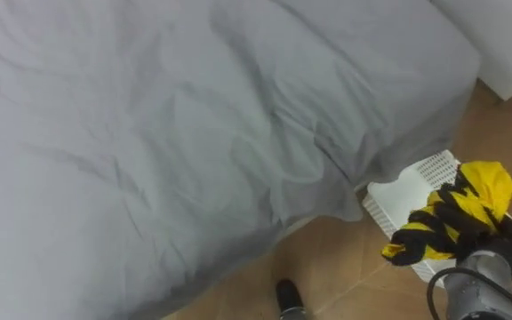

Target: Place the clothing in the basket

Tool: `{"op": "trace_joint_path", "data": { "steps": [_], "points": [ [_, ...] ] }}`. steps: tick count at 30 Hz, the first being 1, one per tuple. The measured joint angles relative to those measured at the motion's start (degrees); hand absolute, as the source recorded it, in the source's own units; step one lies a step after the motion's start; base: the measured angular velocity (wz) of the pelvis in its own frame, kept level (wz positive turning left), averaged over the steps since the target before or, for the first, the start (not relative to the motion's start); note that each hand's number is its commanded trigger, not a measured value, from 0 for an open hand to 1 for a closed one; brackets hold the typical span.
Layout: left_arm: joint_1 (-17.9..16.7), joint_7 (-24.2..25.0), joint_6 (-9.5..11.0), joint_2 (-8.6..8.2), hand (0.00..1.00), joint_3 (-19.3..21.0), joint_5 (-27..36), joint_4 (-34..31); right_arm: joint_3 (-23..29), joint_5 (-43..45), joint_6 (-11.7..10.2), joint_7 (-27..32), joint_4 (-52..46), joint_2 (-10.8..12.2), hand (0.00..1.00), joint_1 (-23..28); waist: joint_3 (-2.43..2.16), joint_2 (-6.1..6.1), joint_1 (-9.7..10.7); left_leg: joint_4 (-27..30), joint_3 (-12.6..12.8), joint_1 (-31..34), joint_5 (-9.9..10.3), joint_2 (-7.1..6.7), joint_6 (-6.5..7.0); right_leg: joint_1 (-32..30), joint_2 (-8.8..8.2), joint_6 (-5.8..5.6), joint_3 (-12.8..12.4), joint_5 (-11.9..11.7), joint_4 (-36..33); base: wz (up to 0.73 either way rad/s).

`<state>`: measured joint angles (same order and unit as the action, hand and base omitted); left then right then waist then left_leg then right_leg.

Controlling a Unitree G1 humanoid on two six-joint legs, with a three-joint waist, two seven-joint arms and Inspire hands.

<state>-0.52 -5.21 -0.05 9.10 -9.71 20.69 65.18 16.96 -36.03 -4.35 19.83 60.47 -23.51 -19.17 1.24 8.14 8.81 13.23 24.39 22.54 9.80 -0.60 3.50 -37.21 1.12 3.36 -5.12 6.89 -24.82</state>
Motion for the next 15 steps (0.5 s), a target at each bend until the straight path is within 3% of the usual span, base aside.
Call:
{"op": "trace_joint_path", "data": {
  "steps": [15],
  "points": [
    [0.82, -0.01, 0.54, 0.18, 0.0, -0.69, 0.18, -1.11, -0.01, 0.04, -2.15, 0.66, 2.09, -1.67, 0.0, -0.42, 0.03, 0.22, -1.3, 0.35, -1.27, 1.9, 0.0, -0.19, 0.0, -1.06, -0.9, -0.11, 1.97, 0.51, 0.11, 0.06]
  ]
}}
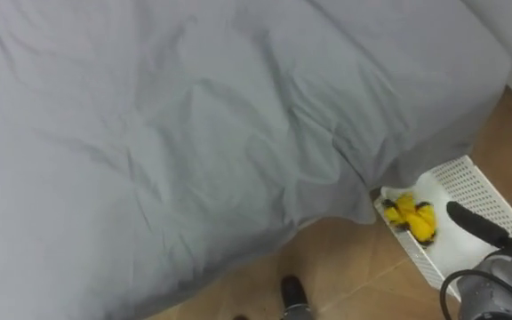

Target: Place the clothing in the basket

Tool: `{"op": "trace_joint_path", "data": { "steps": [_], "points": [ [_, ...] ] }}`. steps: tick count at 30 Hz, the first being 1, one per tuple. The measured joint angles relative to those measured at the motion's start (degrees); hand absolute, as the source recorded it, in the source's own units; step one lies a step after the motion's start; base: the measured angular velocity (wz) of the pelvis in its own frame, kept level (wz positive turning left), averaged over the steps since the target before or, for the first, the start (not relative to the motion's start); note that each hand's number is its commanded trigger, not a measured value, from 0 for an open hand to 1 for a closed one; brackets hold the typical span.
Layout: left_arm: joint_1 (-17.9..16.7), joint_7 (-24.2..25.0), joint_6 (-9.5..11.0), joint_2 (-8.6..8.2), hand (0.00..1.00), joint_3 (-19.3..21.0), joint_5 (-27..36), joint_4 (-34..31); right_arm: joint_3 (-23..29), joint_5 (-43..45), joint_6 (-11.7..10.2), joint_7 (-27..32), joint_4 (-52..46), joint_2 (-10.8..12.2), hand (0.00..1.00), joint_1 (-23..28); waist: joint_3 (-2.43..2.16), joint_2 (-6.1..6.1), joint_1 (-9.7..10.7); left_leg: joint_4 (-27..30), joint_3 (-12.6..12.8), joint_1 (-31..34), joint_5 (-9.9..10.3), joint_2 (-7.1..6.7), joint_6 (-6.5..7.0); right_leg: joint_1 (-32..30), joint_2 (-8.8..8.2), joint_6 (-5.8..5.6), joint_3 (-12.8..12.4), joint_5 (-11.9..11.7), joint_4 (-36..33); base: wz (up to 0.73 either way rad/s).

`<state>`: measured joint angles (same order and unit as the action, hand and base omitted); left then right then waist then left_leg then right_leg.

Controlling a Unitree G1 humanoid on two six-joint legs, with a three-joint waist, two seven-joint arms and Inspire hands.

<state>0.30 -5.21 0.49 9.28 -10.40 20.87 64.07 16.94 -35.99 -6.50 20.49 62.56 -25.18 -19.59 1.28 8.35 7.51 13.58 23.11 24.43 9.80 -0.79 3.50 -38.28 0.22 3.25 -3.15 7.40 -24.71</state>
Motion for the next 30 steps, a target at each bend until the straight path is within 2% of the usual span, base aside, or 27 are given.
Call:
{"op": "trace_joint_path", "data": {
  "steps": [3, 5, 10, 12, 19, 25, 26, 28, 30],
  "points": [
    [-0.08, -0.13, 0.08, 0.5, 0.0, -0.65, 0.01, -0.37, -0.08, -0.04, -0.1, 0.32, 0.0, -0.92, 0.0, -0.16, 0.01, 0.02, -0.21, 0.01, 0.19, 0.21, 0.0, -0.02, 0.0, -0.27, -0.03, -0.02, -0.03, 0.07, -0.07, 0.01],
    [-0.16, -0.33, 0.55, 1.13, 0.0, -1.76, 0.05, -0.38, -0.27, -0.47, -0.22, 1.03, 0.02, -2.53, 0.0, -0.47, -0.02, 0.25, -0.32, 0.09, 0.24, 1.19, 0.0, -0.1, 0.0, -1.36, -0.11, -0.02, -0.11, 0.05, -0.33, 0.0],
    [-0.49, -0.37, 0.82, 1.18, 0.0, -1.82, -0.1, -0.5, 0.2, -1.47, -0.8, 2.6, 0.32, -5.01, 0.0, -0.24, -0.11, 0.99, -0.13, 0.2, 0.25, 1.58, 0.0, -0.05, 0.0, -1.69, -0.09, 0.02, -0.07, 0.08, -0.3, -0.01],
    [-0.66, -0.37, 0.82, 1.17, 0.0, -1.82, -0.07, -0.57, 0.71, -1.46, -1.77, 2.74, 0.32, -5.53, 0.0, 0.05, -0.13, 1.09, -0.04, 0.19, 0.39, 1.6, 0.0, -0.07, 0.0, -1.85, -0.06, 0.03, -0.28, 0.13, -0.42, -0.06],
    [-1.48, -0.15, 0.82, 1.17, 0.0, -1.8, -0.16, -1.05, 0.58, -1.65, -2.29, 1.15, 0.23, -6.41, 0.0, 0.72, -0.18, 1.18, -0.2, 0.17, 1.2, 0.75, 0.0, -0.28, 0.0, -1.77, 0.1, -0.06, -1.33, 0.24, -1.26, -0.06],
    [-3.58, 1.96, 0.87, 1.19, 0.0, -1.51, -1.1, -1.71, 0.02, -1.3, -2.49, -0.34, -0.18, -5.17, 0.0, 3.94, -0.09, 0.86, -0.18, -0.08, 1.46, -3.58, 0.03, -0.05, -0.03, 2.85, 0.21, 0.06, -0.95, 0.83, -0.81, 0.0],
    [-4.46, 1.99, 1.27, 1.19, 0.0, -0.96, -2.93, -2.02, 0.02, -1.27, -2.77, -0.63, -0.2, -4.04, 0.0, 5.42, 0.15, 0.09, -0.19, -0.14, 1.34, -5.1, 0.03, 0.01, -0.03, 4.45, 0.18, 0.15, -0.74, 1.19, -0.69, 0.12],
    [-5.38, 1.97, 1.66, 1.25, 0.0, -0.99, -3.46, -2.25, -0.58, -1.95, -2.93, -0.66, -0.63, -2.19, 0.0, 7.64, 0.2, -0.29, 0.14, -0.17, 0.05, -6.83, 0.03, 0.18, -0.03, 7.03, 0.0, -0.11, 0.48, 1.69, 0.15, 0.25],
    [-5.36, 1.92, 1.97, 1.21, 0.0, -1.11, -6.19, -2.24, -2.75, -2.34, -2.95, -1.9, -0.41, 0.37, 0.0, 11.1, 0.05, -0.72, 0.34, -0.71, -2.47, -9.13, -0.07, 0.3, -0.18, 10.73, -0.13, -0.11, 2.73, 1.71, 1.8, 0.45]
  ]
}}
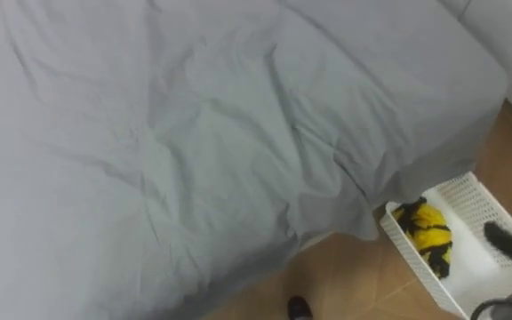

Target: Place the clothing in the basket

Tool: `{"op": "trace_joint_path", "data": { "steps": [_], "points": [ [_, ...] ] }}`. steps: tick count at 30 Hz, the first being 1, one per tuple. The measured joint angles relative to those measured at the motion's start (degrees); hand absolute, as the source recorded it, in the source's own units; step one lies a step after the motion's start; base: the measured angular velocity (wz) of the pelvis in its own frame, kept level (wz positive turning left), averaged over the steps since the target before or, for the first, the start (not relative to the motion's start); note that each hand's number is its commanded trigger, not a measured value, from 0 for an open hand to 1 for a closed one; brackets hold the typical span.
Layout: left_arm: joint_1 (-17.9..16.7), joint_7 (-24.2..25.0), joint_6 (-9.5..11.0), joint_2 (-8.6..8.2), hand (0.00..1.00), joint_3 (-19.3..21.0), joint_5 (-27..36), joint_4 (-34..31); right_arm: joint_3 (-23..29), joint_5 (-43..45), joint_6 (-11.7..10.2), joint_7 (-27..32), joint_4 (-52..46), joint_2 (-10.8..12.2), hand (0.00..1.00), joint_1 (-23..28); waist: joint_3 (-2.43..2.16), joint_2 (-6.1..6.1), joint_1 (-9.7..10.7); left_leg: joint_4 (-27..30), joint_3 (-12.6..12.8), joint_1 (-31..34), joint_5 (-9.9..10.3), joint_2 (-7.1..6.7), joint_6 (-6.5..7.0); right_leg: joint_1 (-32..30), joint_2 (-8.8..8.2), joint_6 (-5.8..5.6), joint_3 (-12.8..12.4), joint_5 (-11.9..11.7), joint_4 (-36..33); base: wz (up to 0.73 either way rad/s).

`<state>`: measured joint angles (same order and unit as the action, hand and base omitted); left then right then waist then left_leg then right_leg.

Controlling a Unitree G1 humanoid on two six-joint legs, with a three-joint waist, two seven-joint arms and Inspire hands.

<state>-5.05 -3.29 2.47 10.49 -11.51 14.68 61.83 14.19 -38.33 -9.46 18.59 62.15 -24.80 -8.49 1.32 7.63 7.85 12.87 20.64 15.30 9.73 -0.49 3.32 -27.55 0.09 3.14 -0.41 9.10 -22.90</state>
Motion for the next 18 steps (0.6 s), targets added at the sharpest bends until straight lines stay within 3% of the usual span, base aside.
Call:
{"op": "trace_joint_path", "data": {
  "steps": [4, 5, 6, 8, 9, 13, 18],
  "points": [
    [-0.26, -0.49, 0.03, 0.04, 0.0, 0.57, -6.57, -0.64, -1.84, -0.08, 0.61, -3.89, 0.41, 6.2, 0.0, 6.16, -0.38, -2.48, 0.26, -1.64, -3.74, -4.64, -0.48, 0.06, -0.72, 6.45, -0.1, 0.3, 3.11, 0.27, 2.54, 0.54],
    [-1.05, -0.85, 0.02, -0.02, 0.0, 1.27, -8.3, -1.24, -2.62, -0.08, 0.81, -5.6, 1.91, 8.0, 0.0, 7.7, -0.47, -3.71, 0.46, -1.81, -4.59, -6.06, -0.52, 0.37, -0.79, 8.85, -0.12, 0.34, 4.32, 0.24, 3.85, 0.49],
    [-1.24, -1.23, 0.02, -0.09, 0.0, 1.51, -9.49, -1.21, -3.76, 0.07, 0.95, -7.03, 2.33, 9.42, 0.0, 9.42, -0.84, -4.55, 0.57, -2.04, -5.81, -7.24, -0.51, 0.61, -0.83, 11.3, -0.2, 0.22, 5.96, 0.19, 5.49, 0.54],
    [-1.83, -1.94, 0.02, -0.32, 0.0, 2.86, -11.12, -1.23, -4.22, 0.9, 1.6, -9.42, 4.45, 11.69, 0.0, 11.88, -1.07, -6.23, 0.62, -2.42, -7.56, -9.46, -0.5, 0.7, -0.96, 14.84, -0.14, 0.21, 7.66, 0.12, 7.41, 0.56],
    [-2.36, -2.57, -0.02, -0.64, 0.0, 3.07, -11.71, -1.23, -4.84, 1.9, 2.25, -10.52, 6.23, 12.74, 0.0, 12.87, -1.49, -7.14, 0.86, -2.53, -8.78, -10.49, -0.42, 0.69, -1.08, 16.91, -0.16, 0.15, 8.77, 0.03, 8.61, 0.5],
    [-2.42, -3.44, -0.23, -2.35, 0.0, 4.53, -15.76, -1.26, -6.24, 4.39, 3.38, -13.58, 7.62, 14.97, 0.0, 15.3, -1.6, -7.92, 0.8, -3.95, -11.41, -12.75, -0.1, 0.57, -1.1, 20.92, -0.1, -0.14, 11.34, -0.69, 11.73, 0.36],
    [-2.34, -3.87, -0.29, -3.25, 0.0, 4.59, -16.85, -0.94, -9.8, 6.26, 4.64, -15.97, 9.71, 16.6, 0.0, 14.93, -1.15, -7.89, -0.73, -4.7, -12.06, -14.94, 0.04, 0.46, -1.02, 23.63, -0.03, -0.03, 11.89, -0.97, 13.09, 0.06]
  ]
}}
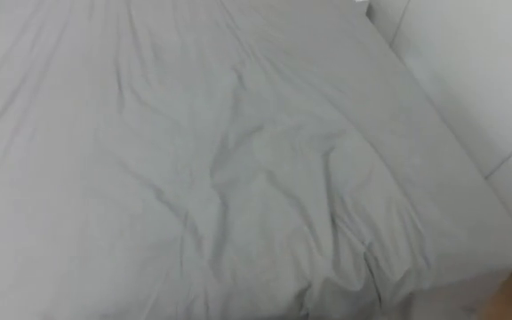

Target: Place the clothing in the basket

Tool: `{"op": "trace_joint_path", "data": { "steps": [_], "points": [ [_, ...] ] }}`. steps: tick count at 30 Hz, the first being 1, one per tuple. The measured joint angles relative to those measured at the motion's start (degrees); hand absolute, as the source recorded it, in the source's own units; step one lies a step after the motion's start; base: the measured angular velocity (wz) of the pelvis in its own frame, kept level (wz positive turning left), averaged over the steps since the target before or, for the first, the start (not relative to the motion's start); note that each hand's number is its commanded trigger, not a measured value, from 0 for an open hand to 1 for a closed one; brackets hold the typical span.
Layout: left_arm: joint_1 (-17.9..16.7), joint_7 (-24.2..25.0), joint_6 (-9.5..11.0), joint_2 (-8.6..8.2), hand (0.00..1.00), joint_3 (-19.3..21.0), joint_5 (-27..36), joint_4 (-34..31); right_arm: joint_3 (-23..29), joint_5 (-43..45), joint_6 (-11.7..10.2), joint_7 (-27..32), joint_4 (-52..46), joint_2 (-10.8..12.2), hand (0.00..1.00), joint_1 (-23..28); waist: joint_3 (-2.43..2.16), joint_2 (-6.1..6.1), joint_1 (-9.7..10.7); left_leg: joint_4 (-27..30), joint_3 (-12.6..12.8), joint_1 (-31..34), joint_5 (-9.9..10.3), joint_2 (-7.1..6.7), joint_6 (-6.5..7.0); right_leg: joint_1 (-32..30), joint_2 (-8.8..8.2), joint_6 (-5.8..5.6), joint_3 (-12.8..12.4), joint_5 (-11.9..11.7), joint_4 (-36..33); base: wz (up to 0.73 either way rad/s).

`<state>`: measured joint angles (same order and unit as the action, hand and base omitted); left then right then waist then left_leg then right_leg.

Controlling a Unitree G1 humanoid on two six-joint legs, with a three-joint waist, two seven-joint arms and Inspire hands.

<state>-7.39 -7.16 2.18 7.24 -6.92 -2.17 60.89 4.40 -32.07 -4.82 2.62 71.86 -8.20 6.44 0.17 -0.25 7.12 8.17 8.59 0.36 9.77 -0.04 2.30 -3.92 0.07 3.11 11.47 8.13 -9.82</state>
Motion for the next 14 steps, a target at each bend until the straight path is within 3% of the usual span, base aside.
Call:
{"op": "trace_joint_path", "data": {
  "steps": [7, 9, 14],
  "points": [
    [1.43, 0.0, 1.32, -0.31, 0.0, 0.52, 0.13, 2.59, -4.34, 6.12, 0.06, -2.28, 0.53, 0.51, 0.0, -2.93, 0.46, -0.69, -3.12, 0.22, -0.82, -1.6, -0.01, -0.5, 0.01, 2.49, -0.09, -0.31, 0.3, 0.31, 1.28, 0.05],
    [1.52, -0.02, 1.78, -1.15, 0.0, 2.32, 0.25, 3.27, -4.97, 6.53, 0.17, -2.34, 0.51, 0.97, 0.0, -3.78, 0.47, -0.73, -4.19, 0.09, -1.03, -1.93, 0.0, -0.6, 0.01, 3.24, -0.27, -0.6, 0.48, 0.5, 1.27, 0.05],
    [1.56, -0.21, 1.88, -1.38, 0.0, 2.49, 0.3, 3.58, -8.34, 6.39, 1.3, -2.37, 0.41, 1.58, 0.0, -4.82, 0.61, -1.06, -5.22, 0.02, -1.5, -2.88, 0.0, -0.95, 0.01, 4.66, -0.76, -0.94, 1.25, 0.75, 1.27, 0.14]
  ]
}}
